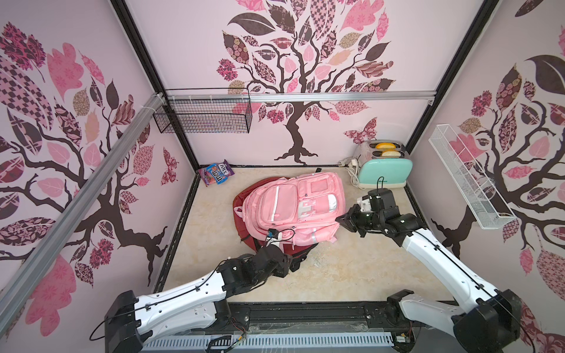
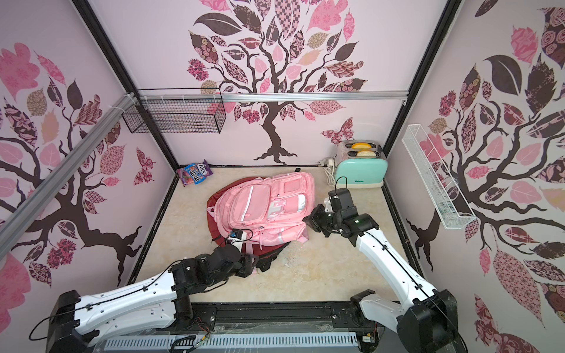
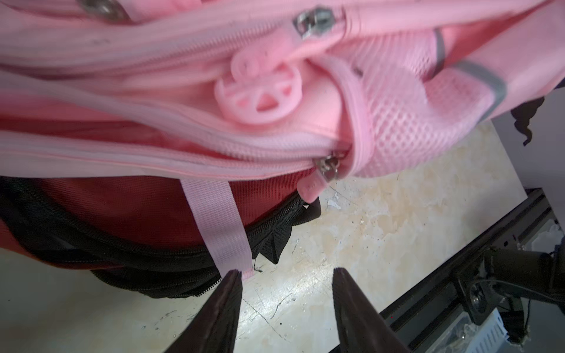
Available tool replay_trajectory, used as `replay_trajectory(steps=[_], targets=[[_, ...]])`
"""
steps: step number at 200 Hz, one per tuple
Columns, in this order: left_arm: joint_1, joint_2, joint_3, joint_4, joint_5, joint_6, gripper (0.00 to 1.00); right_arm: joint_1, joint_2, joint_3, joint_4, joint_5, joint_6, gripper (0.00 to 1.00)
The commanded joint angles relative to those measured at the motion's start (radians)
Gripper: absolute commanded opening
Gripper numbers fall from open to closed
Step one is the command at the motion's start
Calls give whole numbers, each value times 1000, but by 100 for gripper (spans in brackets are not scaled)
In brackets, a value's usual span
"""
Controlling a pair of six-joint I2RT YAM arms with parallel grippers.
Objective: Zip up the backpack
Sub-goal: Adjust the backpack on the backpack, then zip the zipper on the backpack.
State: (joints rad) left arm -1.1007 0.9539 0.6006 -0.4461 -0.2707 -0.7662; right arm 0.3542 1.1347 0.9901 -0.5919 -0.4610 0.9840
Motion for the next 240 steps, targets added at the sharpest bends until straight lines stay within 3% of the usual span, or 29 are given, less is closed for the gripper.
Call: replay_trajectory(steps=[1, 77, 180, 240], targets=[[-11, 24, 3, 62, -22, -23, 50, 0, -7, 92, 122, -13, 29, 0], [-11, 10, -102, 330, -2, 1, 44, 2, -25, 111, 114, -40, 21, 0], [-7, 78, -52, 305, -184, 46, 40, 1, -21, 123, 127, -96, -19, 0], [19, 112, -38, 344, -167, 64, 35, 2, -14, 124, 141, -118, -36, 0]])
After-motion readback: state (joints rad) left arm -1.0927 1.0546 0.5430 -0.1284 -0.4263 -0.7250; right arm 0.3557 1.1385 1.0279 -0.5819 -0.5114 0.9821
